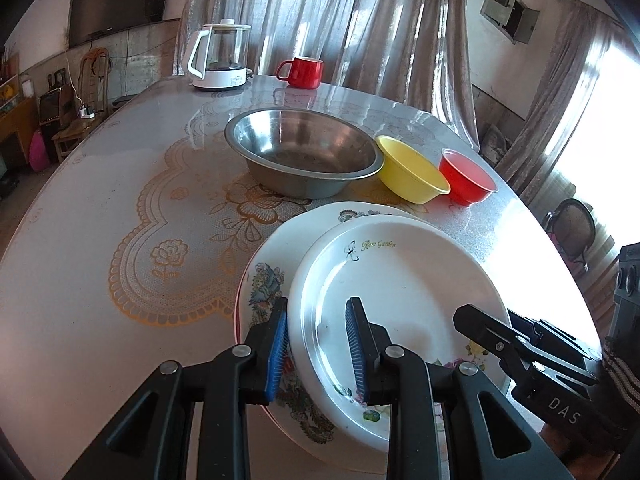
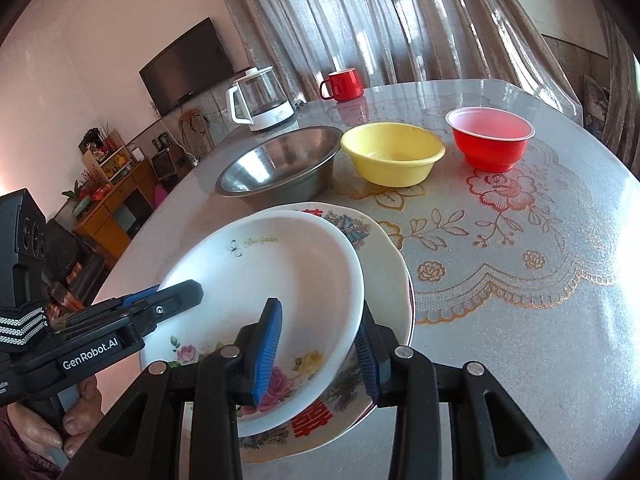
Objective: Organize plates and bowls
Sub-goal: 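Lower the pink-rose plate onto the double-happiness plate and release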
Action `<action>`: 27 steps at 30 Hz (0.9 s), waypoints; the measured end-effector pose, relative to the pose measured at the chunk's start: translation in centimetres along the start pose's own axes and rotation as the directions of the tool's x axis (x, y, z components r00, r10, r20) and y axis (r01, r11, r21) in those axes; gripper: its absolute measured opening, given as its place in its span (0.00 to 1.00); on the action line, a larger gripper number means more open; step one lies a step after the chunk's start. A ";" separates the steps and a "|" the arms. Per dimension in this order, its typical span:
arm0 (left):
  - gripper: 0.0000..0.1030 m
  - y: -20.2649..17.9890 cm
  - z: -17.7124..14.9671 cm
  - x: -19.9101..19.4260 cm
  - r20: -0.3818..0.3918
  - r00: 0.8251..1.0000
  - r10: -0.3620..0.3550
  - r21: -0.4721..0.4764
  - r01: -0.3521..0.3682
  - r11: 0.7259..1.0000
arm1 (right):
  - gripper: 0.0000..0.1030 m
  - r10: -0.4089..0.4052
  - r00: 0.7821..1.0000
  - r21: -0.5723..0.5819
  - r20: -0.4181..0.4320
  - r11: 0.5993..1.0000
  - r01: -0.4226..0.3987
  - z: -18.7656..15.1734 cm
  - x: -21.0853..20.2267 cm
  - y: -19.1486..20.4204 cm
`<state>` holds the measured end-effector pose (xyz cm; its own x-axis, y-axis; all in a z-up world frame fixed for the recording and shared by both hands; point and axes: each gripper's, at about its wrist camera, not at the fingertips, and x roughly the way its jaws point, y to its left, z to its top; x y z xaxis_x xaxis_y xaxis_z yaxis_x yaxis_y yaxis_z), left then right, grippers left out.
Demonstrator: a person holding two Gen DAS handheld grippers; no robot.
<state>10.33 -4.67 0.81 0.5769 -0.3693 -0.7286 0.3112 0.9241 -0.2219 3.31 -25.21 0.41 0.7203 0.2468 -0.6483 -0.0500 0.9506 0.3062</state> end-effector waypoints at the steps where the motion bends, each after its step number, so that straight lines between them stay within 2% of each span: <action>1: 0.27 0.0 0.0 0.1 -0.003 1.000 0.004 0.000 -0.004 1.000 | 0.35 -0.001 1.000 -0.005 -0.003 1.000 0.001 0.0 0.1 0.1; 8: 0.30 0.0 -0.2 0.1 0.008 1.000 0.014 0.013 -0.014 1.000 | 0.40 -0.031 0.999 -0.043 -0.010 0.999 0.031 -0.3 0.7 0.6; 14: 0.31 0.1 -0.3 -0.1 0.012 1.000 0.010 0.002 -0.010 1.000 | 0.40 -0.059 0.998 -0.072 -0.007 0.996 0.059 -0.3 0.8 1.0; 18: 0.33 0.1 -0.4 -0.2 0.010 1.000 0.007 -0.004 -0.007 1.000 | 0.41 -0.118 0.993 -0.111 0.020 0.987 0.119 -0.5 0.5 1.6; 27: 0.37 -0.2 -0.8 -0.4 0.011 1.000 0.004 -0.001 -0.004 1.000 | 0.43 -0.141 0.988 -0.164 0.060 0.975 0.149 -0.6 0.0 2.4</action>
<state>9.47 -4.64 0.64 0.5868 -0.3664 -0.7221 0.3083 0.9257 -0.2193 2.82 -22.82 0.73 0.7602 0.0984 -0.6422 -0.0549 0.9947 0.0874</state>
